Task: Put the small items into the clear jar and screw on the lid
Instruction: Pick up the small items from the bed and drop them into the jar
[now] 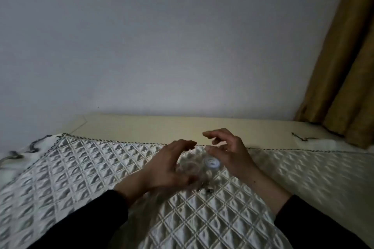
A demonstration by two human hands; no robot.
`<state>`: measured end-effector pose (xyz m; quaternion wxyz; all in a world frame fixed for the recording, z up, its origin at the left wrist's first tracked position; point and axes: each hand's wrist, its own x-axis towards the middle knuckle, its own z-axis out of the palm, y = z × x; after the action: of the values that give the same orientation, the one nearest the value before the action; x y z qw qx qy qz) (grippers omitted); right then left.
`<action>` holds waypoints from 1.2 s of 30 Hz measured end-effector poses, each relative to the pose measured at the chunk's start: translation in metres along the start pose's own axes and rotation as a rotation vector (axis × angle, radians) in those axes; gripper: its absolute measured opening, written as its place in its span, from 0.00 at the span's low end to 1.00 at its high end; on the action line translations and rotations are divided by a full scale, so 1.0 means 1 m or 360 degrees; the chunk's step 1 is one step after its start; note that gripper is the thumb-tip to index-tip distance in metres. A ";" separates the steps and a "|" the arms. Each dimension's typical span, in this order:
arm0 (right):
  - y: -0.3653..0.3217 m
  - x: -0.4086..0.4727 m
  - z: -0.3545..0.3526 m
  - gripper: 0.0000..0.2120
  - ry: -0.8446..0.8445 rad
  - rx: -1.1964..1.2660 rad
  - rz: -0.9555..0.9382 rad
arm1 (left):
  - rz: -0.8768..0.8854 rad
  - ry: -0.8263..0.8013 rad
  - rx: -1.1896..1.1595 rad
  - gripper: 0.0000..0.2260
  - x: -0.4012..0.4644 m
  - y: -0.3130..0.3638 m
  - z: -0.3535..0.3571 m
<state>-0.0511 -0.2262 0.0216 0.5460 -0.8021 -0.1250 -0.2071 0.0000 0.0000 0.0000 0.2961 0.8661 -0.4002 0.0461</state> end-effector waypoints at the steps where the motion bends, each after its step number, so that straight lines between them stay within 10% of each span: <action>1: 0.002 -0.001 0.000 0.15 -0.0002 -0.0014 0.0001 | -0.0020 -0.0002 -0.0044 0.46 0.000 -0.004 0.003; 21: 0.056 -0.020 0.001 0.14 -0.0421 -0.0235 0.0331 | -0.0342 0.0003 -0.0352 0.27 -0.006 -0.037 0.026; 36: 0.054 -0.027 -0.003 0.16 -0.0681 -0.0437 0.0290 | -0.0329 0.0015 -0.0494 0.31 -0.006 -0.041 0.029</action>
<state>-0.0530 -0.2481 -0.0348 0.4097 -0.9020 -0.1357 0.0020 0.0207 0.0089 -0.0457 0.4311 0.8463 -0.3099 -0.0426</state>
